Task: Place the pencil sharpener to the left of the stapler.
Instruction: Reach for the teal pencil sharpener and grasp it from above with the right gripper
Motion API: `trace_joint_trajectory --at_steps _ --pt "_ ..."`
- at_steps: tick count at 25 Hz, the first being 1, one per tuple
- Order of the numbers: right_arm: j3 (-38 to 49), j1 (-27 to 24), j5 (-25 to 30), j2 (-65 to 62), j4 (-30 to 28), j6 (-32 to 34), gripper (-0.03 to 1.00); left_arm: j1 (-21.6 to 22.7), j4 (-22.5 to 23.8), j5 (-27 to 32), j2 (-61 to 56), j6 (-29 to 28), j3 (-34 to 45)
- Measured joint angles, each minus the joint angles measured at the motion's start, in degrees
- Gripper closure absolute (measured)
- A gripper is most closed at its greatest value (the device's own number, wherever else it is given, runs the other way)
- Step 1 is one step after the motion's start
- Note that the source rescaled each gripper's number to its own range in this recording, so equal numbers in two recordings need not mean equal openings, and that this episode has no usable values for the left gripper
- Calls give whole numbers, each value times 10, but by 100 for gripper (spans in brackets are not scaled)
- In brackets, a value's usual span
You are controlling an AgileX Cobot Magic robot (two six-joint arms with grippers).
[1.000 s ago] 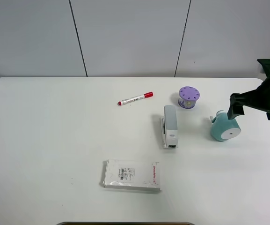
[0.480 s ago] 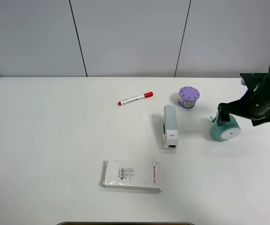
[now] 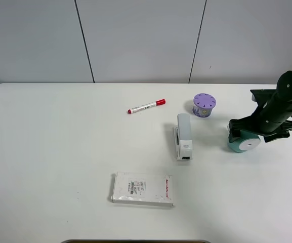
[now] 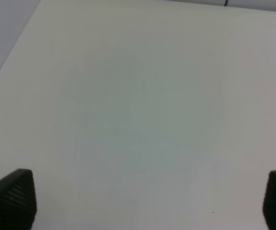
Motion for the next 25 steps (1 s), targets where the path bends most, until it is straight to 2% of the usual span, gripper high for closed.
trace_joint_trajectory --at_steps 8,20,21,22,23,24,25 --pt "0 0 -41 29 8 -10 -3 0 0 0 0 0 0" --pt "0 0 -53 39 17 -14 -3 0 0 0 0 0 0" --pt "0 0 -53 39 17 -14 2 0 0 0 0 0 0" --pt "0 0 -53 39 17 -14 12 0 0 0 0 0 0" --pt "0 0 -51 39 17 -14 35 0 0 0 0 0 0" --pt "0 0 -46 39 18 -14 72 0 0 0 0 0 0" --pt "-1 1 -43 39 24 -12 97 0 0 0 0 0 0"
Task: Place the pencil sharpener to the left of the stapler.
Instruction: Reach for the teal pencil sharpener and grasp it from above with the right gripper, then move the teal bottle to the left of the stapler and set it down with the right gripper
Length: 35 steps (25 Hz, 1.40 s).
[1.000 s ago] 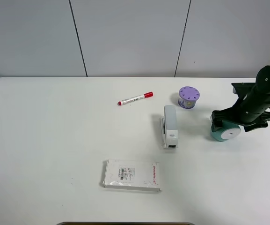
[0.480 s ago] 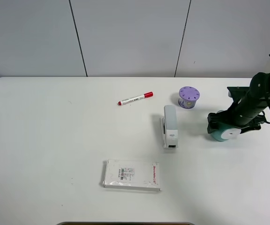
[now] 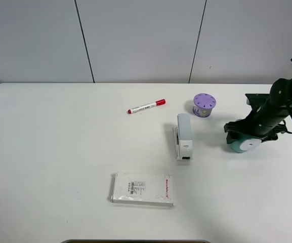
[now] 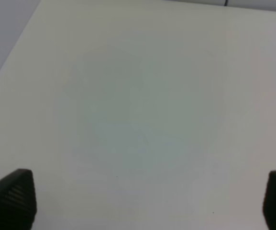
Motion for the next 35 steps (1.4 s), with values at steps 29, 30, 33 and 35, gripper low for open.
trace_joint_trajectory --at_steps 29,30,33,35 --pt "-1 1 6 -1 -1 4 93 0 0 0 0 0 0" --pt "-1 1 10 -3 -1 4 93 0 0 0 0 0 0" --pt "-1 1 33 -18 -2 4 93 0 0 0 0 0 0" --pt "-1 1 44 -34 -2 11 93 0 0 0 0 0 0"
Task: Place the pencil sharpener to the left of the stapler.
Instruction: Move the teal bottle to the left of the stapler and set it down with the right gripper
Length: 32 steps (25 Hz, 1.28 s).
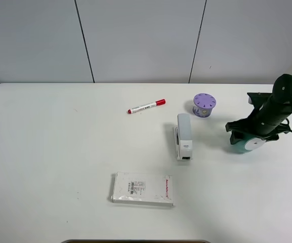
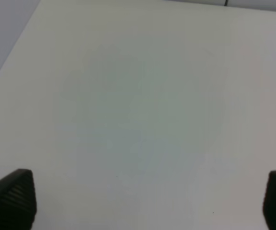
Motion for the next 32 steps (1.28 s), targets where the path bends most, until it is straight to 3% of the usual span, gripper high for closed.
trace_joint_trajectory --at_steps 12,18,32 --pt "0 23 61 -137 15 72 93 0 0 0 0 0 0" --pt "-51 87 121 -153 25 109 93 0 0 0 0 0 0" --pt "-188 227 171 -153 24 236 93 0 0 0 0 0 0"
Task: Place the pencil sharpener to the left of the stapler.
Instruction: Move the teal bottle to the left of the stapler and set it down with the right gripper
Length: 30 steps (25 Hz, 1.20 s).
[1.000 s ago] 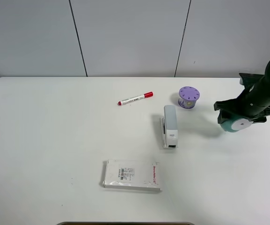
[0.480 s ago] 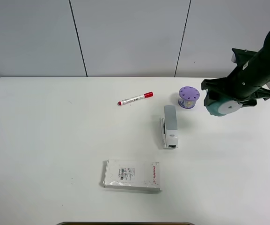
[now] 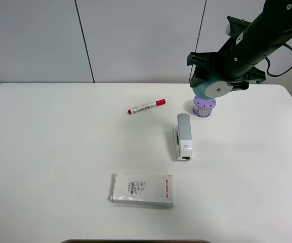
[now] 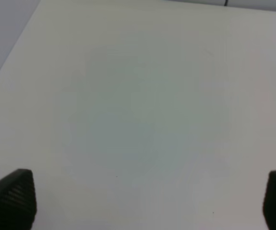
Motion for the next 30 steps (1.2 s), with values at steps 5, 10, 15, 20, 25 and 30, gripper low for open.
trace_joint_trajectory --at_steps 5,10,15,20,25,30 --pt "-32 42 24 18 -6 30 93 0 0 0 0 0 0" --pt "-79 91 43 76 -14 38 93 0 0 0 0 0 0" --pt "-134 131 44 134 -15 58 93 0 0 0 0 0 0" --pt "-185 162 44 195 -20 67 93 0 0 0 0 0 0" --pt "-208 170 35 241 -19 95 93 0 0 0 0 0 0" --pt "-209 170 46 289 -15 106 93 0 0 0 0 0 0"
